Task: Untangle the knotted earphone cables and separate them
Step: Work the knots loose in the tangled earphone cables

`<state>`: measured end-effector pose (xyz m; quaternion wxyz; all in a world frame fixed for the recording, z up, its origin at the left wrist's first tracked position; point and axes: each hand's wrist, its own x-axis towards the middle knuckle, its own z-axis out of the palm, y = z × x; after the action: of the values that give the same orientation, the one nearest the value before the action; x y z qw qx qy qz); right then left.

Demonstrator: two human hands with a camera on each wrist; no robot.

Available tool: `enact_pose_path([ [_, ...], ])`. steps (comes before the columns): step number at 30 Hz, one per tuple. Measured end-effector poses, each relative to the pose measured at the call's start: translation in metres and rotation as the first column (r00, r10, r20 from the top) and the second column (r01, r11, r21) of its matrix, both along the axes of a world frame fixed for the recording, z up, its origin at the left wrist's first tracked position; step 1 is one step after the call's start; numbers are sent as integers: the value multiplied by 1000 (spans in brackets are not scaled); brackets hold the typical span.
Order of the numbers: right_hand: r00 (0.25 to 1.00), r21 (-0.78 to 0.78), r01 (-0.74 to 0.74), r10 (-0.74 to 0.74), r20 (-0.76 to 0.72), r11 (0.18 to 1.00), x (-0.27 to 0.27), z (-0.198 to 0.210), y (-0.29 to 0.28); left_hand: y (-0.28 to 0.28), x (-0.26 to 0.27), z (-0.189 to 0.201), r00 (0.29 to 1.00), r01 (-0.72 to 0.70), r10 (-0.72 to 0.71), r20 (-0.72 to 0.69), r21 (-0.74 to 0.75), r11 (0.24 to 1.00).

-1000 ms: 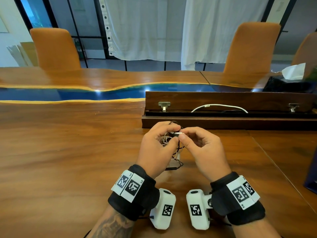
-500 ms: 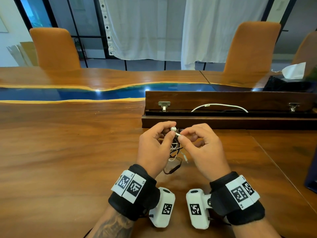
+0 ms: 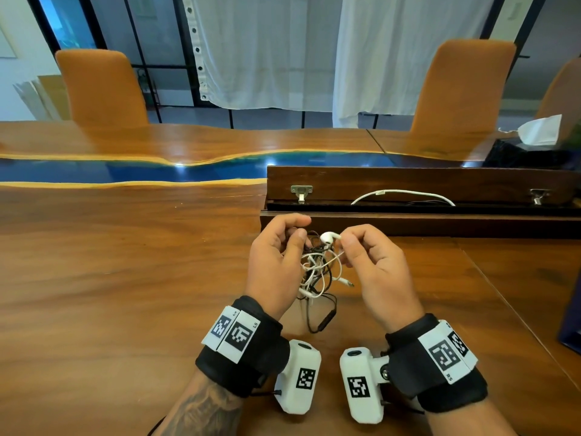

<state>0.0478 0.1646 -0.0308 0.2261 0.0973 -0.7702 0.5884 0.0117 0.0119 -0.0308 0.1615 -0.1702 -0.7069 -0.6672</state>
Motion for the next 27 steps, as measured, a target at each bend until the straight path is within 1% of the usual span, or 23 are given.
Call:
enact_pose_path([
  [6,994,-225,-7,-18,-108,974,-1,4,1,-5,-3,0,997,-78,77,5,65,995],
  [9,992,-294,-21,-17,-126,956,-2,3,2,-5,-6,-2,996,-78,74,58,76,994],
  [11,992,-330,-22,-21,-126,944,-3,4,2,-3,-5,-1,996,-71,70,47,15,997],
  [13,994,-357,-19,-22,-110,934,-2,6,2,-3,-2,-2,996,-84,83,-11,-71,994],
  [14,995,-364,-16,-22,-101,931,-2,6,1,-3,0,-1,997,-76,74,-23,-88,993],
  [16,996,-378,-14,-22,-89,926,-2,6,2,-4,0,1,1000,0,-2,-14,-125,992],
  [19,998,-393,-16,-10,-65,920,-2,7,2,-3,3,1,988,154,-152,30,-291,944],
  [20,998,-389,-10,-12,-55,921,-2,7,2,-1,4,2,982,191,-182,60,-319,928],
  [21,999,-384,-2,-17,-46,923,-2,7,2,0,5,1,978,207,-191,81,-330,921],
  [23,999,-390,19,-37,-37,921,-2,7,3,3,6,-1,981,188,-165,98,-319,929],
  [27,991,-397,108,-132,-32,911,-5,4,7,3,6,-1,982,162,-132,133,-248,955],
])
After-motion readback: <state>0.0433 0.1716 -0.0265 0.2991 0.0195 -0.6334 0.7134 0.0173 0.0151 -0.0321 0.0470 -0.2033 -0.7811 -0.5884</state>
